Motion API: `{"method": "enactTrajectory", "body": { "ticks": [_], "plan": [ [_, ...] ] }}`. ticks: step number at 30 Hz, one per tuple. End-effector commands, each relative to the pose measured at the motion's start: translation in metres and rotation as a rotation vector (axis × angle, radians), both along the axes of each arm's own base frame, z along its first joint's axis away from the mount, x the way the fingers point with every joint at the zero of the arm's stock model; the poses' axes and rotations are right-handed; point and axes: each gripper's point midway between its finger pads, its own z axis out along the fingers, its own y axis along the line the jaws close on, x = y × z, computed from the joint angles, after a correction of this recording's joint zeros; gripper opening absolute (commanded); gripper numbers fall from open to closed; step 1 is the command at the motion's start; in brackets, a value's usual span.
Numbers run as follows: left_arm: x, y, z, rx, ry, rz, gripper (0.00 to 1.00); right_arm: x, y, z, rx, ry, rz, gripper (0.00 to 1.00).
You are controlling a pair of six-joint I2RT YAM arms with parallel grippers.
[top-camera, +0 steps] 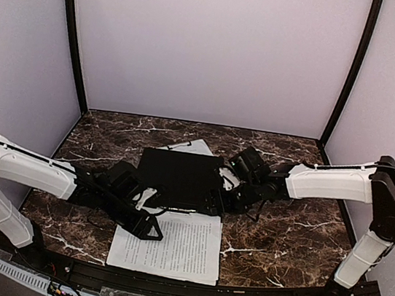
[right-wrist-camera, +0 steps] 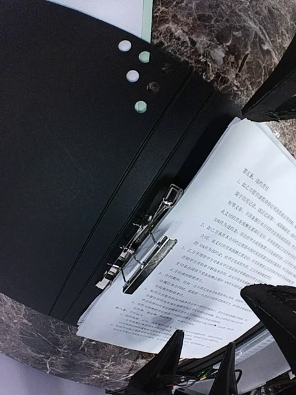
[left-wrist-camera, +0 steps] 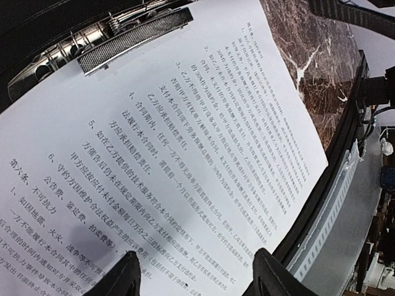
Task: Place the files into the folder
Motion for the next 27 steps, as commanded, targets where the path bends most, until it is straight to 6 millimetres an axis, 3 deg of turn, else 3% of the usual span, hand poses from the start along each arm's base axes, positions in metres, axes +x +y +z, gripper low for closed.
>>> {"method": "enactTrajectory", "body": {
  "ticks": [1,15,27],
  "plan": [
    [-0.003,0.002,-0.018,0.042,0.005,0.007,0.62,0.009,0.014,0.007,0.073,0.016,0.015,0.88],
    [-0.007,0.013,-0.04,0.12,0.034,0.031,0.62,0.01,0.025,-0.005,0.096,0.061,0.042,0.88],
    [-0.01,0.015,-0.048,0.133,0.05,0.039,0.62,0.018,0.043,-0.019,0.12,0.099,0.061,0.88]
  ]
}}
